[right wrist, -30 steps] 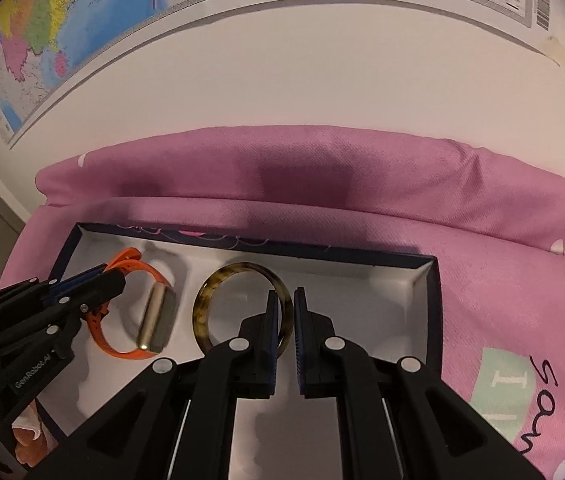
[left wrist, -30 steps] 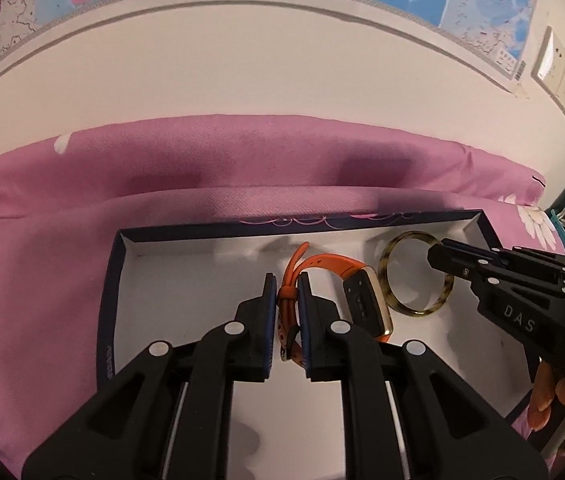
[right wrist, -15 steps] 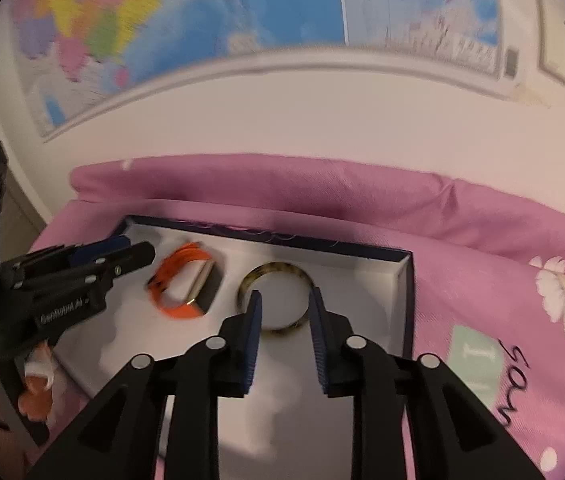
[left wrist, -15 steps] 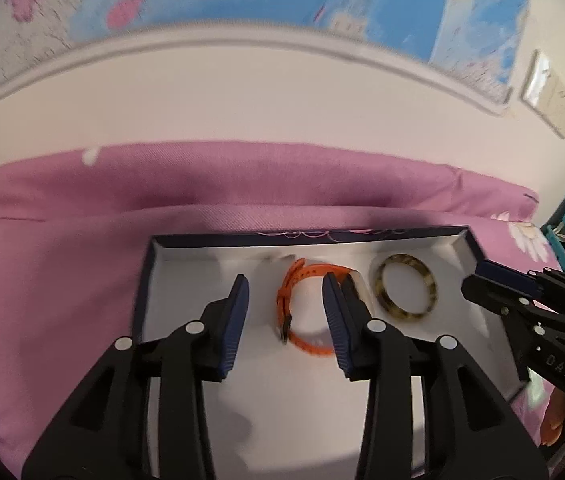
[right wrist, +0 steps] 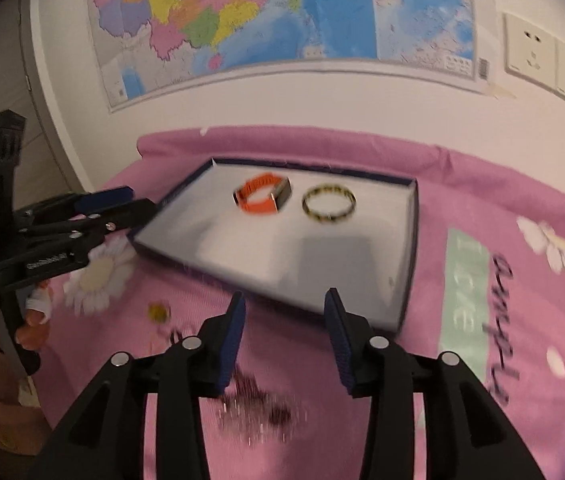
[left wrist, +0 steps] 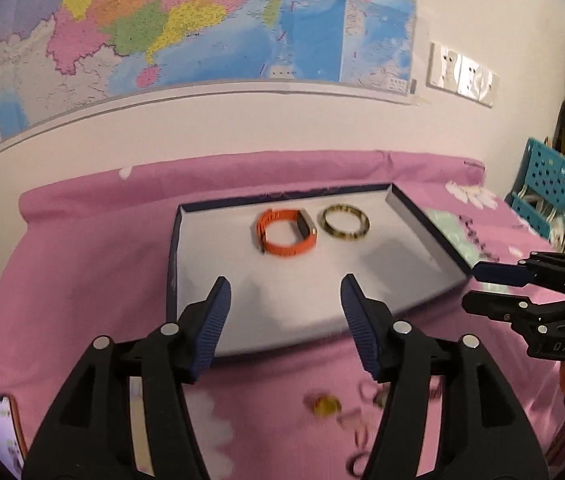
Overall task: Organize jewelry
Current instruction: 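Open both tools and withdraw them from the box, then move the right tool toward the clear crystal bead bracelet, then grasp the clear crystal bead bracelet with the right tool and lift it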
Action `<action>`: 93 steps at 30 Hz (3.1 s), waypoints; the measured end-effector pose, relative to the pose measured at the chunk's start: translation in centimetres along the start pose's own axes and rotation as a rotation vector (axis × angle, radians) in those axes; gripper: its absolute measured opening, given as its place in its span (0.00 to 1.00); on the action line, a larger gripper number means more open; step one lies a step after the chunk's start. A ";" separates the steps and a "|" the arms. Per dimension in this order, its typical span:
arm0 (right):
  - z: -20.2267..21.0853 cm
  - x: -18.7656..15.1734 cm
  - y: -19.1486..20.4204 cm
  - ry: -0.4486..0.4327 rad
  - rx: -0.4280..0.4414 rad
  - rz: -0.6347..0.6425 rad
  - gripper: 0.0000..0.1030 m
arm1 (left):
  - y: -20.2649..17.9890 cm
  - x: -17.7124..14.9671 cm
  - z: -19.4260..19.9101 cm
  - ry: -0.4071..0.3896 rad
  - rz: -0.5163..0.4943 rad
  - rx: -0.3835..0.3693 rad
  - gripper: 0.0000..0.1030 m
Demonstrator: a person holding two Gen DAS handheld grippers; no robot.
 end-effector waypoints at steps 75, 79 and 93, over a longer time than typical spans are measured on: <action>-1.6 -7.1 3.0 0.073 -0.045 0.024 0.37 | -1.8 -8.7 1.3 0.086 0.032 0.061 0.94; -1.6 -7.2 2.9 0.076 -0.052 0.030 0.25 | -1.8 -8.9 1.2 0.092 0.033 0.054 0.90; 0.5 -7.1 2.1 0.034 0.036 -0.040 0.08 | -2.1 -10.1 1.7 0.103 0.017 0.020 0.82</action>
Point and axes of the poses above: each gripper's, at about its wrist camera, not at the fingertips, and z roughly against the way its jaws point, y to its left, x to its top, the point moved 6 cm from there along -z, roughly the way its jaws point, and after that the axes turned 7 degrees about y, right-handed, at the moved point
